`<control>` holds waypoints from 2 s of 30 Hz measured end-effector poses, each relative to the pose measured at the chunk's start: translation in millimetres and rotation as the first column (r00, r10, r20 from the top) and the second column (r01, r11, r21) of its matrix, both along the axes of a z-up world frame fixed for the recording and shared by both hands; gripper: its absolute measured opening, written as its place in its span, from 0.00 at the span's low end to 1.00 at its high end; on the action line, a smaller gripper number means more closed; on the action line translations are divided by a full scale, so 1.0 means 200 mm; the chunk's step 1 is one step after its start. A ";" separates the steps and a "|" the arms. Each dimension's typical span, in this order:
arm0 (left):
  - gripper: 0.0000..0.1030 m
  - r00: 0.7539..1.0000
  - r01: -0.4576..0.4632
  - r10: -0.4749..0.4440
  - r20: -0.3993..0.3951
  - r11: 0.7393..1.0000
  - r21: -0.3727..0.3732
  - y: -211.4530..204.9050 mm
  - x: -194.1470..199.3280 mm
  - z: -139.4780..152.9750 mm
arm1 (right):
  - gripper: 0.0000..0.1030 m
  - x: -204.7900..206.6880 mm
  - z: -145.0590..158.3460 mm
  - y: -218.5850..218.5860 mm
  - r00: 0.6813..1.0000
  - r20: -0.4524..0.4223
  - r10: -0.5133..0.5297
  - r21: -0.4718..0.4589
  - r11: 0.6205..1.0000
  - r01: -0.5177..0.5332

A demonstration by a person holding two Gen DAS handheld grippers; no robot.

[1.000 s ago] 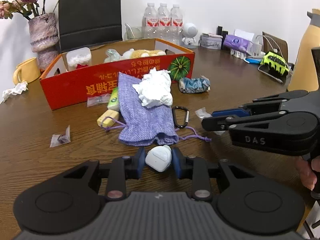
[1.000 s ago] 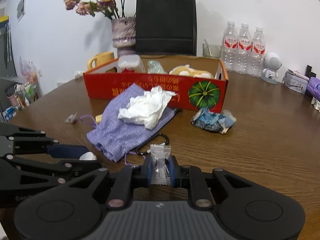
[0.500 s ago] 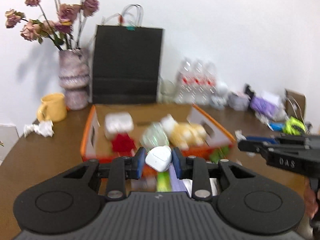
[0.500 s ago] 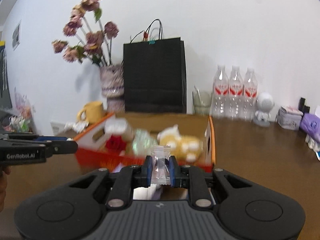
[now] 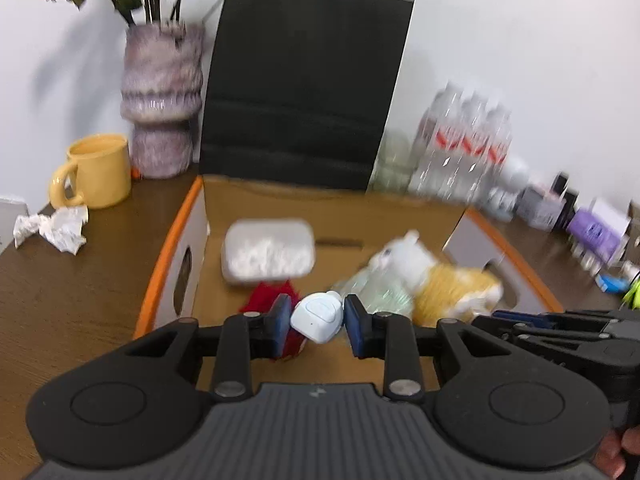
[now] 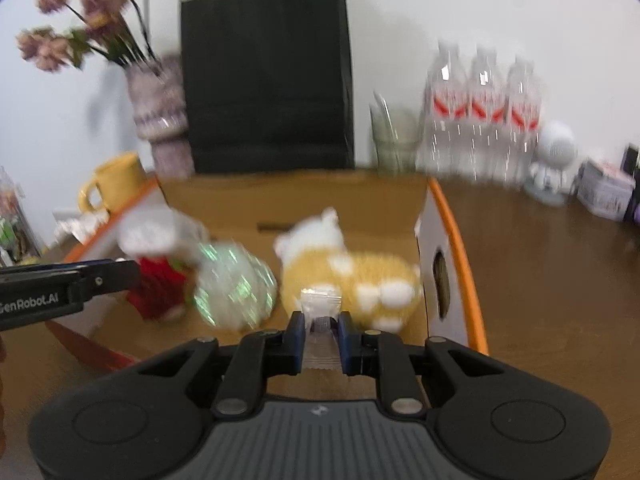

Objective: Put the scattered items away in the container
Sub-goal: 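Drop the cap into the box with the left tool while the right tool drops the candy, then grasp the crumpled white tissue on the purple pouch with the right tool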

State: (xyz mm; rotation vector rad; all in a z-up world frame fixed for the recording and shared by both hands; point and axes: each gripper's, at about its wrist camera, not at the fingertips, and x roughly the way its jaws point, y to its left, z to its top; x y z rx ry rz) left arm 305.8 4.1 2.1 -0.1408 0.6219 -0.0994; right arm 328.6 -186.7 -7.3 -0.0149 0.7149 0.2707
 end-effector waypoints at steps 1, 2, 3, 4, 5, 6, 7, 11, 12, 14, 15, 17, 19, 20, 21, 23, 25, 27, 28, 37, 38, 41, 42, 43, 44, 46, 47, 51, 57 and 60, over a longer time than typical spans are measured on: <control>0.29 1.000 -0.001 0.002 -0.017 1.000 0.005 0.00 0.01 -0.03 | 0.16 0.02 -0.02 0.00 1.000 -0.017 -0.003 0.001 1.000 0.003; 0.29 0.999 -0.002 0.003 -0.034 1.000 0.008 0.00 0.03 -0.05 | 0.16 0.03 -0.04 -0.01 1.000 -0.028 -0.003 0.006 1.000 0.003; 0.29 0.999 -0.004 0.004 -0.047 1.000 0.012 0.00 0.04 -0.06 | 0.16 0.04 -0.04 -0.01 0.999 -0.036 -0.001 0.018 1.000 0.002; 0.29 0.998 -0.006 0.007 -0.057 1.000 0.017 0.00 0.05 -0.08 | 0.16 0.04 -0.05 -0.02 0.999 -0.041 0.000 0.022 1.000 0.001; 0.29 0.998 -0.007 0.009 -0.060 1.000 0.021 0.00 0.05 -0.09 | 0.16 0.04 -0.05 -0.01 0.999 -0.041 0.001 0.021 1.000 0.000; 0.29 0.998 -0.008 0.009 -0.061 1.000 0.027 0.00 0.05 -0.10 | 0.16 0.04 -0.06 -0.01 0.999 -0.042 0.001 0.021 1.000 0.000; 0.30 0.998 -0.008 0.010 -0.062 0.999 0.031 0.00 0.05 -0.10 | 0.16 0.05 -0.06 -0.02 0.999 -0.044 0.000 0.026 1.000 0.001; 0.55 0.998 -0.014 0.017 -0.059 0.999 0.049 -0.02 0.04 -0.10 | 0.37 0.05 -0.06 -0.03 0.999 -0.054 -0.005 0.044 0.999 0.008; 0.58 0.998 -0.015 0.018 -0.055 0.998 0.054 -0.02 0.04 -0.09 | 0.49 0.05 -0.05 -0.03 0.999 -0.050 0.000 0.046 0.999 0.003; 0.77 0.999 -0.014 0.016 -0.043 0.998 0.060 -0.02 0.03 -0.08 | 0.57 0.03 -0.03 -0.02 0.999 -0.031 0.016 0.043 0.999 -0.014; 0.82 0.999 -0.016 0.018 -0.036 0.998 0.064 -0.03 0.02 -0.06 | 0.63 0.02 -0.01 -0.02 1.000 -0.021 0.023 0.039 0.999 -0.022; 0.96 1.000 -0.015 0.016 -0.015 0.997 0.073 -0.03 0.00 -0.04 | 0.80 0.00 0.02 -0.01 0.999 -0.001 0.034 0.033 0.999 -0.034; 1.00 0.999 -0.036 0.035 0.011 0.996 0.085 -0.03 -0.02 -0.01 | 0.85 -0.02 0.05 0.00 0.999 0.027 0.026 0.022 0.999 -0.027; 1.00 0.999 -0.048 0.046 0.022 0.995 0.090 -0.03 -0.03 0.01 | 0.92 -0.03 0.06 -0.01 0.999 0.036 0.023 0.023 0.999 -0.024; 1.00 0.998 -0.054 0.051 0.032 0.995 0.090 -0.03 -0.04 0.02 | 0.99 -0.04 0.08 -0.02 0.999 0.044 0.024 0.028 0.999 -0.025; 1.00 0.997 -0.060 0.056 0.043 0.995 0.085 -0.02 -0.05 0.04 | 1.00 -0.06 0.11 -0.02 0.998 0.062 0.025 0.026 0.999 -0.027; 1.00 0.997 -0.066 0.062 0.047 0.994 0.090 -0.02 -0.06 0.05 | 1.00 -0.07 0.13 -0.02 0.997 0.077 0.024 0.017 1.000 -0.025; 1.00 0.996 -0.076 0.071 0.052 0.992 0.096 -0.02 -0.07 0.06 | 1.00 -0.09 0.14 -0.02 0.996 0.089 0.022 0.014 1.000 -0.023; 1.00 0.996 -0.077 0.072 0.053 0.992 0.098 -0.02 -0.08 0.07 | 1.00 -0.10 0.15 -0.02 0.995 0.092 0.023 0.012 1.000 -0.025; 1.00 0.991 -0.086 0.076 0.111 0.992 0.087 0.03 -0.20 0.16 | 1.00 -0.22 0.22 -0.05 0.988 0.154 0.019 0.005 1.000 -0.020; 1.00 0.989 -0.088 0.077 0.124 0.993 0.085 0.05 -0.23 0.17 | 1.00 -0.25 0.24 -0.07 0.985 0.169 0.020 0.003 1.000 -0.021; 1.00 0.986 -0.092 0.075 0.152 0.990 0.107 0.12 -0.34 0.20 | 1.00 -0.36 0.26 -0.11 0.976 0.215 0.023 0.000 1.000 -0.024; 1.00 0.984 -0.097 0.077 0.159 0.988 0.119 0.14 -0.37 0.20 | 1.00 -0.40 0.26 -0.13 0.974 0.226 0.020 0.003 1.000 -0.021; 1.00 0.983 -0.101 0.079 0.164 0.986 0.130 0.16 -0.41 0.20 | 1.00 -0.44 0.26 -0.14 0.973 0.229 0.018 0.010 1.000 -0.021; 1.00 0.982 -0.104 0.079 0.169 0.985 0.141 0.18 -0.45 0.20 | 1.00 -0.47 0.25 -0.15 0.973 0.230 0.019 0.015 1.000 -0.023; 1.00 0.982 -0.106 0.080 0.170 0.983 0.149 0.21 -0.52 0.19 | 1.00 -0.54 0.22 -0.17 0.974 0.225 0.020 0.023 0.999 -0.026; 1.00 0.983 -0.105 0.080 0.166 0.983 0.152 0.23 -0.55 0.17 | 1.00 -0.56 0.21 -0.17 0.975 0.220 0.018 0.026 0.999 -0.024; 1.00 0.990 -0.091 0.071 0.120 0.981 0.169 0.26 -0.66 0.09 | 1.00 -0.67 0.10 -0.14 0.984 0.179 0.023 0.039 0.999 -0.030; 1.00 0.999 -0.047 0.045 0.014 0.984 0.174 0.26 -0.74 -0.08 | 1.00 -0.73 -0.04 -0.07 0.991 0.137 0.011 0.028 1.000 -0.015; 1.00 0.999 -0.034 0.041 -0.033 0.984 0.174 0.24 -0.75 -0.16 | 0.99 -0.74 -0.08 -0.03 0.992 0.122 0.007 0.031 0.999 -0.011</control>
